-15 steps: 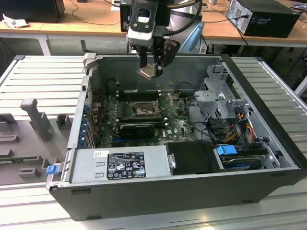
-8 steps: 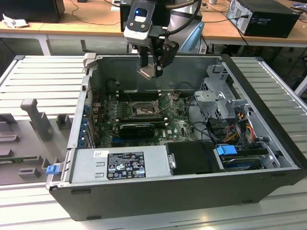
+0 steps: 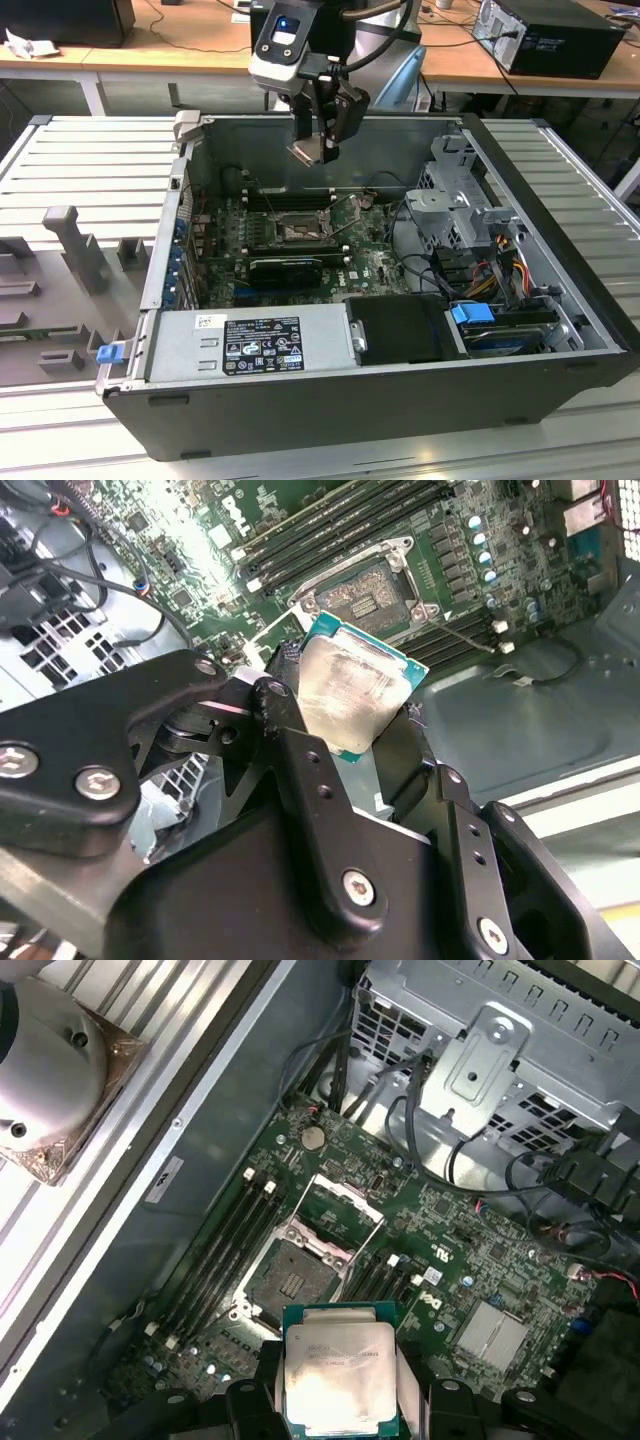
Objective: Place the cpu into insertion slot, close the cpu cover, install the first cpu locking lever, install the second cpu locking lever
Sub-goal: 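Place the cpu into insertion slot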
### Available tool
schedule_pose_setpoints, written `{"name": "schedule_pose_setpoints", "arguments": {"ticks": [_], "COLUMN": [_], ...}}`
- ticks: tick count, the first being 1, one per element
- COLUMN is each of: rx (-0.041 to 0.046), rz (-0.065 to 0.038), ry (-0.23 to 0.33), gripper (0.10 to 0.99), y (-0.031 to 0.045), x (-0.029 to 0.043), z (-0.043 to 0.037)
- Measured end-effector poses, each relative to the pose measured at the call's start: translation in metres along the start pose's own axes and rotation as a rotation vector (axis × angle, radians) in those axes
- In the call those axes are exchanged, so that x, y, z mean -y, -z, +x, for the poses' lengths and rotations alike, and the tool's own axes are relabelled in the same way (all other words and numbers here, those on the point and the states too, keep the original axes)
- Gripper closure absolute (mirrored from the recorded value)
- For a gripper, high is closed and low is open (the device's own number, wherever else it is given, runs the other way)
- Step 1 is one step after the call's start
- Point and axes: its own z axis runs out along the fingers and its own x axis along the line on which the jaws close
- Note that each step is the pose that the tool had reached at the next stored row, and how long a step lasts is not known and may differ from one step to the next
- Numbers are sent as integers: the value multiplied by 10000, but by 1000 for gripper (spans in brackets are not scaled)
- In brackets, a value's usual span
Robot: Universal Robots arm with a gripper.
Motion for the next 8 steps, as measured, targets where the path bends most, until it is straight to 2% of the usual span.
{"name": "schedule_pose_setpoints", "arguments": {"ticks": [8], "rx": [86], "rz": [-19], "ry": [-953], "gripper": [553], "y": [0], "x": [0], "z": [0]}}
